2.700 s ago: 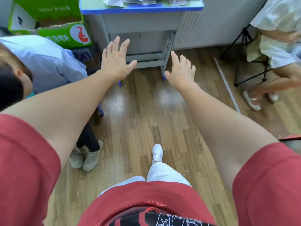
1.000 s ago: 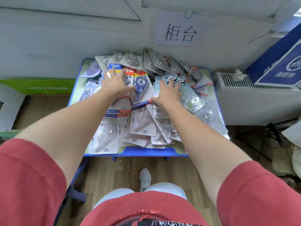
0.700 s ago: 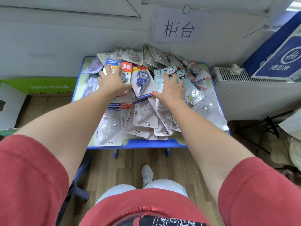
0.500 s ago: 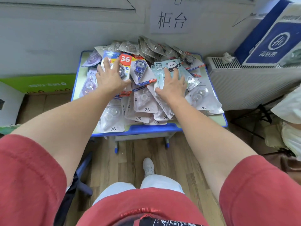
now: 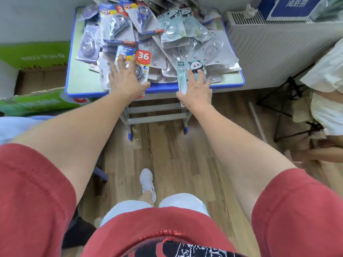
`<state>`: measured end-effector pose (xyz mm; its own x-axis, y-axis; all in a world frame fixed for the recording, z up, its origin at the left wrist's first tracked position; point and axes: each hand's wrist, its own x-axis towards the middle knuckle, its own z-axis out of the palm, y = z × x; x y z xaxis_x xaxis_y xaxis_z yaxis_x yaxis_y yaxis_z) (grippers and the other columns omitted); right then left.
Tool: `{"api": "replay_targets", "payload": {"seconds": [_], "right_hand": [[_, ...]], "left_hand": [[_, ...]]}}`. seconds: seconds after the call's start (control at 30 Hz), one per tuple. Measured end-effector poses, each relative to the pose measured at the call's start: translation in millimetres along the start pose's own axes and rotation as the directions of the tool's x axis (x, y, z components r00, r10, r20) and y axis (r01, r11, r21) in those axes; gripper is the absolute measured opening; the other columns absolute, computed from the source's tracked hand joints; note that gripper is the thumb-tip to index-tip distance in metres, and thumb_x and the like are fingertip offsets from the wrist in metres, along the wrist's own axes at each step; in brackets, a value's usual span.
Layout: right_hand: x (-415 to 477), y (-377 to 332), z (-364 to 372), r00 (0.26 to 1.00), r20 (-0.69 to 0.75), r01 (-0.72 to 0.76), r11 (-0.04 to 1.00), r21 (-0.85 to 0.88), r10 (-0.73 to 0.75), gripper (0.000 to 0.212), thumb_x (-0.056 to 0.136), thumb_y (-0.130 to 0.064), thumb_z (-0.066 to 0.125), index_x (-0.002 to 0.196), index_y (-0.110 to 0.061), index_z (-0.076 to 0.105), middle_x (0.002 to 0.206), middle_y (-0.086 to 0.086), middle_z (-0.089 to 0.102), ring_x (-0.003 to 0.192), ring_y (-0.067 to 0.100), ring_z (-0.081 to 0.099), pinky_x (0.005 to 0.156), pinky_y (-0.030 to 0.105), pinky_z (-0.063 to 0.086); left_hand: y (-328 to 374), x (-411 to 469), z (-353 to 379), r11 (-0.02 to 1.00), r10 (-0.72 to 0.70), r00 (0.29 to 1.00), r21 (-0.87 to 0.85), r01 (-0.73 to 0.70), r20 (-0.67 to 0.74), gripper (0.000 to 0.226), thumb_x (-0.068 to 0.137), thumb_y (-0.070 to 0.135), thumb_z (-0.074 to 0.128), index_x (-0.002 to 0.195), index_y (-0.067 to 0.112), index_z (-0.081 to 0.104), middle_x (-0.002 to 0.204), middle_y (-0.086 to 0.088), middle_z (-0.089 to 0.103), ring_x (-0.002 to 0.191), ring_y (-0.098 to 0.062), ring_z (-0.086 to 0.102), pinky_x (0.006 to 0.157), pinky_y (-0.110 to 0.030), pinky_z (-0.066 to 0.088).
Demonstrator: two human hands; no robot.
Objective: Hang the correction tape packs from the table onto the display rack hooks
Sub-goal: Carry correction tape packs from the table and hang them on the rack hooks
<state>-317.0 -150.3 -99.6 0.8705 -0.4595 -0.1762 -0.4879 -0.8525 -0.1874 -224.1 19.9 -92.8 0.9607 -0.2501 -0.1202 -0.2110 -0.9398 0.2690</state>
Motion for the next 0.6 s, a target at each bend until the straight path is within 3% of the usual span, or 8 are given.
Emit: {"api": "replay_targets", "payload": {"seconds": [0.33,0.6], "right_hand": [[-142.7,104.1,46.6,0.996,0.082,-0.041,0.999,0.012,0.039,0.076,0.091,-0.046,0.055,0.151,-0.023,0.016,0.157,0.012,0.011,0.132,0.034,0.028,0.102,0.043,0.037],[-246.8,162.6,72.4,0.974,0.071,-0.219,0.974,0.053,0.215,0.074,0.092,-0.046,0.053,0.151,-0.022,0.015,0.157,0.012,0.011,0.134,0.034,0.026,0.104,0.043,0.035]], "left_hand": [[36.4,-154.7,81.2,1.000,-0.001,0.994,0.006,0.000,0.109,0.089,0.086,0.049,0.061,0.154,0.024,0.008,0.159,-0.012,0.002,0.141,-0.042,0.010,0.114,-0.048,0.015],[61.9,-237.7,114.5,0.988,0.143,0.976,0.039,-0.151,0.163,0.088,0.086,0.049,0.060,0.153,0.024,0.008,0.159,-0.012,0.005,0.141,-0.041,0.012,0.113,-0.048,0.017]]}}
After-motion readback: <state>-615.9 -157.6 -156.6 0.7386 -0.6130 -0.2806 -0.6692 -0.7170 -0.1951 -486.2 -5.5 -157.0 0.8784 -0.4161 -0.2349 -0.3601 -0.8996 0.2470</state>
